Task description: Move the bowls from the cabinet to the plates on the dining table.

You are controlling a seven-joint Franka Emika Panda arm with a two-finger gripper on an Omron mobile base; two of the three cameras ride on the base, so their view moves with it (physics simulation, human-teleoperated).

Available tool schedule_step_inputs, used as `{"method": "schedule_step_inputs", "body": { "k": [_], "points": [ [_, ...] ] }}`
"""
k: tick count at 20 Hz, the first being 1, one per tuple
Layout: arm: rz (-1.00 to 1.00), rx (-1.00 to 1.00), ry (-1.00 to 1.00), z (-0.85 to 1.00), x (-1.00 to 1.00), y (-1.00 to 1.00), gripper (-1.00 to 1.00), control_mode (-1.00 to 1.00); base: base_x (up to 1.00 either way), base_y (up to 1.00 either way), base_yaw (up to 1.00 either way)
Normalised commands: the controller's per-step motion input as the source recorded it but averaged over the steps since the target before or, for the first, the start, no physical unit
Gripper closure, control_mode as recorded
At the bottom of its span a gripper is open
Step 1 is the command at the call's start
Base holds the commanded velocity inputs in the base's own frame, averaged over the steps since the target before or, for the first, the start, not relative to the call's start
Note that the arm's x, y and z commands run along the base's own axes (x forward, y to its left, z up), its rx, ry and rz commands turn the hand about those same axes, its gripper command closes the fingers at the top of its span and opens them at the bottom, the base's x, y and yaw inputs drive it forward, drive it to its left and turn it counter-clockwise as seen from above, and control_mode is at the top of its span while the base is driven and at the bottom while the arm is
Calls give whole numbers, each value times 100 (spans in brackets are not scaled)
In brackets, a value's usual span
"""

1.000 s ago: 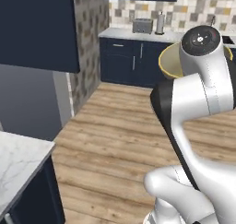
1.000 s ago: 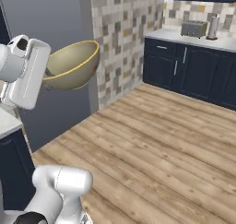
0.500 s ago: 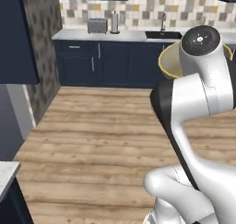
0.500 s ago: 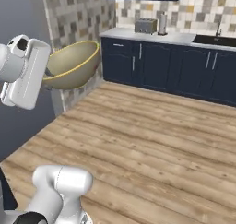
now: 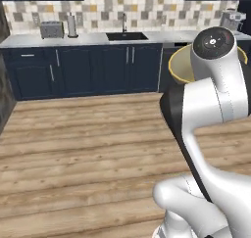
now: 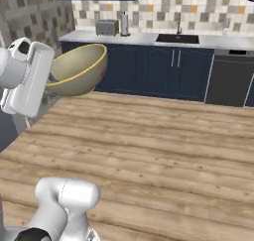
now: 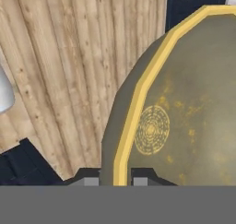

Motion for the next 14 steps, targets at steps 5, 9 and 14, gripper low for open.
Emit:
{"method": "schedule_step_inputs", "body": {
  "k": [5, 9, 14],
  "points": [
    [0, 0, 0, 0, 0, 0, 100, 100, 0, -37, -40],
    [0, 0, 0, 0, 0, 0, 100, 100, 0, -37, -40],
    [0, 0, 0, 0, 0, 0, 100, 100, 0, -37, -40]
  ]
}}
